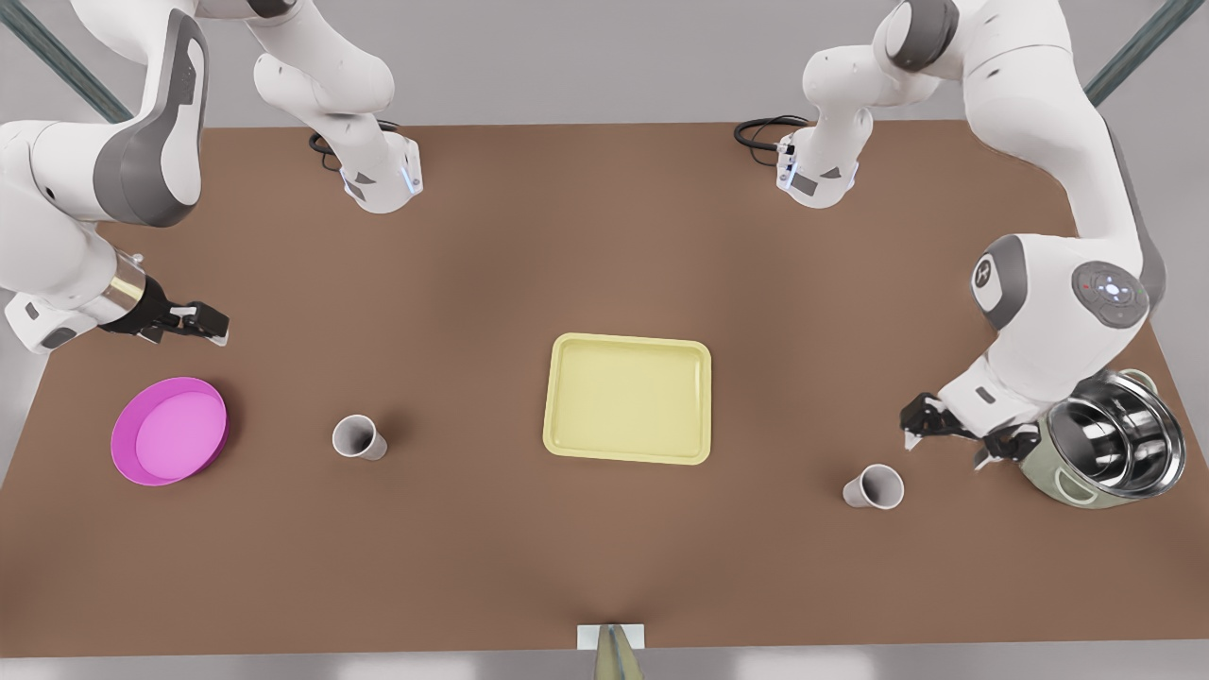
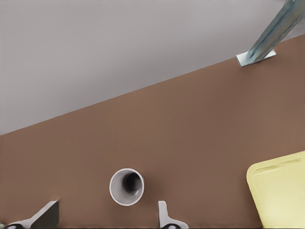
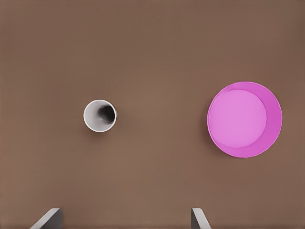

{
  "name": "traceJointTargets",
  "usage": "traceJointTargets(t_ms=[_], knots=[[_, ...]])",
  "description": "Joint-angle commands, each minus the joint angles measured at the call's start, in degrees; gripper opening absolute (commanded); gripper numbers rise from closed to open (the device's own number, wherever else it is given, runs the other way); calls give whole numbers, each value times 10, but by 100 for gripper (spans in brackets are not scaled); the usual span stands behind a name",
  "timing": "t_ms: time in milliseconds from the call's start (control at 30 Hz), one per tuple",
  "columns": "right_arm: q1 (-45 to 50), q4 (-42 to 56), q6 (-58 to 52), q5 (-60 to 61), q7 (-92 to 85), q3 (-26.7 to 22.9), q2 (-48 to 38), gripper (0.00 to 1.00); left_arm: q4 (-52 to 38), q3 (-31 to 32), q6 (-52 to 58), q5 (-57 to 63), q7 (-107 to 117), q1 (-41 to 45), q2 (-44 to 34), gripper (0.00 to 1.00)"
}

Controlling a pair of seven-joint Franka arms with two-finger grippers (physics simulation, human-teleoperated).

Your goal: Use the left arm to pick up the white IKEA cup from the tray and place it on the middle-left position; use the right arm to pick up the white IKEA cup from the tray and place it on the middle-right position

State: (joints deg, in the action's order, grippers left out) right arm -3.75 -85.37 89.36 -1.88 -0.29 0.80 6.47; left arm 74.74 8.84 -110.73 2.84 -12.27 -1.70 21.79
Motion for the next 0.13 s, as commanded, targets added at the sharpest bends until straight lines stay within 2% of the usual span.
traceJointTargets(t_ms=[0, 100], knots=[[0, 0, 0, 0, 0, -1, -1, 100, -21, 9, 219, 3, 124, 0, -19, 100], [0, 0, 0, 0, 0, -2, -1, 100, -20, 13, 260, -6, 124, -1, -54, 100]])
